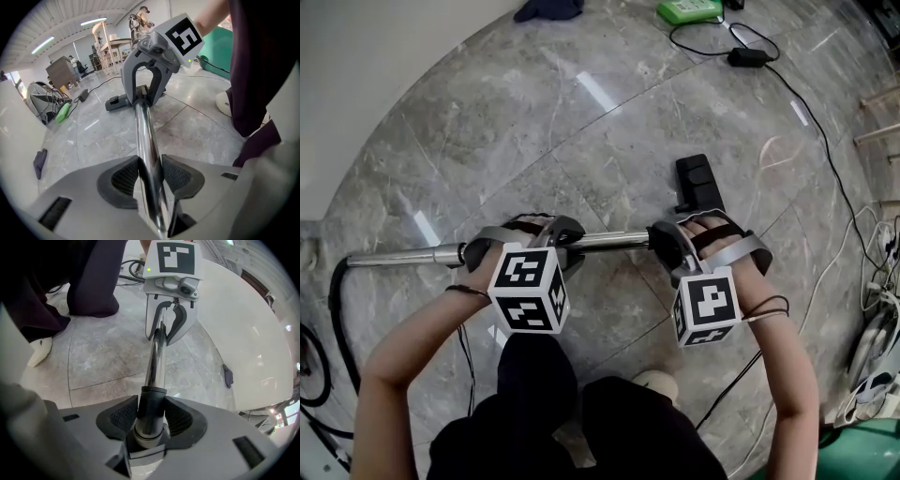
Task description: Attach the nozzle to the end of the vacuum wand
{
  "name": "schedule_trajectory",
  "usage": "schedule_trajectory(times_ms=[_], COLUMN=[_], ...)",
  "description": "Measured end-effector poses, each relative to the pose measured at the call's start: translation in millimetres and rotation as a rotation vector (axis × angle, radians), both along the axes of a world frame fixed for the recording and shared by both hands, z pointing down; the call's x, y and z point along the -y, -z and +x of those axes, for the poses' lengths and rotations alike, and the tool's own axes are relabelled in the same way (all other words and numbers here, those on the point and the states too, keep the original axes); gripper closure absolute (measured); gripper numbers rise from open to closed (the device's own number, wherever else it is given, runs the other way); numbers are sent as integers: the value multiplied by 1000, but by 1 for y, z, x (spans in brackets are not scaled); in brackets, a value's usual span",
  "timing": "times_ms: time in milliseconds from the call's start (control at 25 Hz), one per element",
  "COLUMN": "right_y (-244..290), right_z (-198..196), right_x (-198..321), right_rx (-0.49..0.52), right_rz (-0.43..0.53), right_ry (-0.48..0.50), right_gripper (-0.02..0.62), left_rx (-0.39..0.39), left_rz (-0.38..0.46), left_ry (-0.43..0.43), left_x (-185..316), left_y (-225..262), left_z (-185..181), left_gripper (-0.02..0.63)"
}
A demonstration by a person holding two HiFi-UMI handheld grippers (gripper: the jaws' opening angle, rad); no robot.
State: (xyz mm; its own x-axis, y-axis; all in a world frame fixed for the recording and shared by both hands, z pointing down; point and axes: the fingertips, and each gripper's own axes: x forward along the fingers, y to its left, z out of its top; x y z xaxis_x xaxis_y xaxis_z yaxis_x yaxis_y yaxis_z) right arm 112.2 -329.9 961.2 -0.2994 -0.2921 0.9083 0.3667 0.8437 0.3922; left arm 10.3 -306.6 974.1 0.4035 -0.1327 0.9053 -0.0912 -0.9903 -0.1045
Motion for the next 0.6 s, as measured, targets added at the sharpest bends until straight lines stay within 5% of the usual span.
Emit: schedule_trajectory(times_ms=[360, 600], right_y=[-11, 6], right_z=[6, 9], right_x=[0, -1], right_rx=[4, 136], right_rz=[50, -21], right_ry=[10, -107], right_gripper=[413, 413], left_rx=[13, -121], left_rz=[60, -73], left_ry=[-53, 35], left_x=[-2, -11], left_y=[-11, 4], left_z=[2, 5], left_gripper=[434, 393])
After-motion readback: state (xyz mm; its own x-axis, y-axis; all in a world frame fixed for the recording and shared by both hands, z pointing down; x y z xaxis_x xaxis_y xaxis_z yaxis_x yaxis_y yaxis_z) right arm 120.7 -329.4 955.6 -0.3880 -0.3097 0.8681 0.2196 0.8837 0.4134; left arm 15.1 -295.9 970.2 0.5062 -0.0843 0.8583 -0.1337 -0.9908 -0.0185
